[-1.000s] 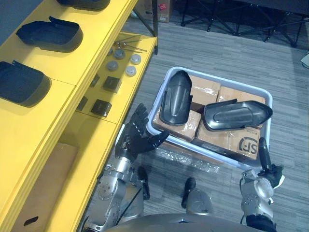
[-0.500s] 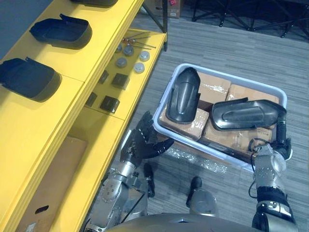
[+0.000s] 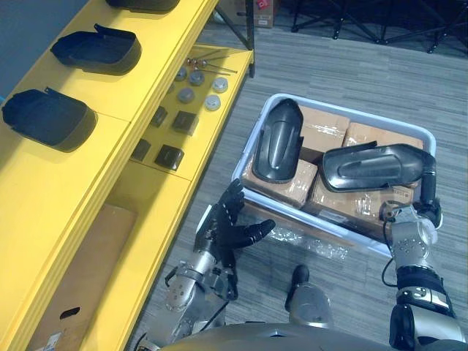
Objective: Walk over and take three plastic housings, then place them on the shelf
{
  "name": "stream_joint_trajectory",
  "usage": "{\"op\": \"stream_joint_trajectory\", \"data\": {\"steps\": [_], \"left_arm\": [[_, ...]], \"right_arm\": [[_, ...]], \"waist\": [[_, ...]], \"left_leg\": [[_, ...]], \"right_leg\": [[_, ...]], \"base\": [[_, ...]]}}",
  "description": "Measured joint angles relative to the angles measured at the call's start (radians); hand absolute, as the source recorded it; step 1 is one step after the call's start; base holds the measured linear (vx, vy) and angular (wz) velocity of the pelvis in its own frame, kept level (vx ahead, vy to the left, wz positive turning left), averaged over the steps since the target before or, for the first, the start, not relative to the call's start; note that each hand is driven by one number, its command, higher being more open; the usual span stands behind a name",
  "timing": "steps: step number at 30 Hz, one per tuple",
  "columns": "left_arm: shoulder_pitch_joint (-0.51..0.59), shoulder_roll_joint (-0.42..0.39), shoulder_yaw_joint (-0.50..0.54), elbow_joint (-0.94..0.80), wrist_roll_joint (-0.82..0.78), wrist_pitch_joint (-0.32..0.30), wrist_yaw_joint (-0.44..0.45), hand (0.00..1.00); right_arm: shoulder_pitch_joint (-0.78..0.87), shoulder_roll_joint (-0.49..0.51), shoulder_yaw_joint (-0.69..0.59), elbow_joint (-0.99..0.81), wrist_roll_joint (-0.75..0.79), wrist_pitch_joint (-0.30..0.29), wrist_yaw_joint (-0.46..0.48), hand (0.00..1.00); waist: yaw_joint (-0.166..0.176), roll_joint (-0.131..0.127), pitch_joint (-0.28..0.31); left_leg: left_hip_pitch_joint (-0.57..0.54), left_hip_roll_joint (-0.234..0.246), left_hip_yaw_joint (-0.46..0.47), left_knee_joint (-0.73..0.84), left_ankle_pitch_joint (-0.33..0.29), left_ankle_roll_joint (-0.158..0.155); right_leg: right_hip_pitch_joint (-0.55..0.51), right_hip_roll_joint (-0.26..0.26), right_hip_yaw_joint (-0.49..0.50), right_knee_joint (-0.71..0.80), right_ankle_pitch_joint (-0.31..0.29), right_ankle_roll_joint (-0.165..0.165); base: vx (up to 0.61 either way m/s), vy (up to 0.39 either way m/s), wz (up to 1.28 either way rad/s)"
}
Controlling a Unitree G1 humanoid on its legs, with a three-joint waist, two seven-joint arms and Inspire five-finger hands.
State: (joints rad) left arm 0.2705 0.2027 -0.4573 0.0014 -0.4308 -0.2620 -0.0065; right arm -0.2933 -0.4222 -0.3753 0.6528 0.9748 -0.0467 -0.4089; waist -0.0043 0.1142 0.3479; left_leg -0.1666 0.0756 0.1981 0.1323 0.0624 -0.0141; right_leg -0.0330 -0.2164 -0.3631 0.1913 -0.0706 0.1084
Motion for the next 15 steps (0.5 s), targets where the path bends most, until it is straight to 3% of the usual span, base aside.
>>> {"op": "stream_joint_trajectory", "data": {"steps": [7, 15], "left_arm": [[-0.008, 0.006, 0.001, 0.032, 0.0, -0.017, 0.015, 1.0], [-0.01, 0.005, 0.025, 0.031, -0.002, -0.025, -0.012, 1.0]], "right_arm": [[-0.017, -0.075, 0.003, 0.091, 0.058, -0.013, 0.158, 1.0], [-0.019, -0.138, 0.004, 0.123, 0.182, -0.051, 0.475, 1.0]], "waist": [[0.0, 0.021, 0.017], [-0.007, 0.058, 0.042]], "left_leg": [[-0.002, -0.008, -0.017, -0.038, 0.03, -0.005], [-0.033, -0.011, -0.02, -0.074, 0.064, -0.007]], "right_leg": [[-0.02, -0.007, -0.013, 0.021, -0.007, -0.005], [-0.084, -0.012, -0.004, 0.054, -0.008, -0.006]], "base": [[-0.06, 0.002, 0.07], [-0.02, 0.004, 0.01]]}}
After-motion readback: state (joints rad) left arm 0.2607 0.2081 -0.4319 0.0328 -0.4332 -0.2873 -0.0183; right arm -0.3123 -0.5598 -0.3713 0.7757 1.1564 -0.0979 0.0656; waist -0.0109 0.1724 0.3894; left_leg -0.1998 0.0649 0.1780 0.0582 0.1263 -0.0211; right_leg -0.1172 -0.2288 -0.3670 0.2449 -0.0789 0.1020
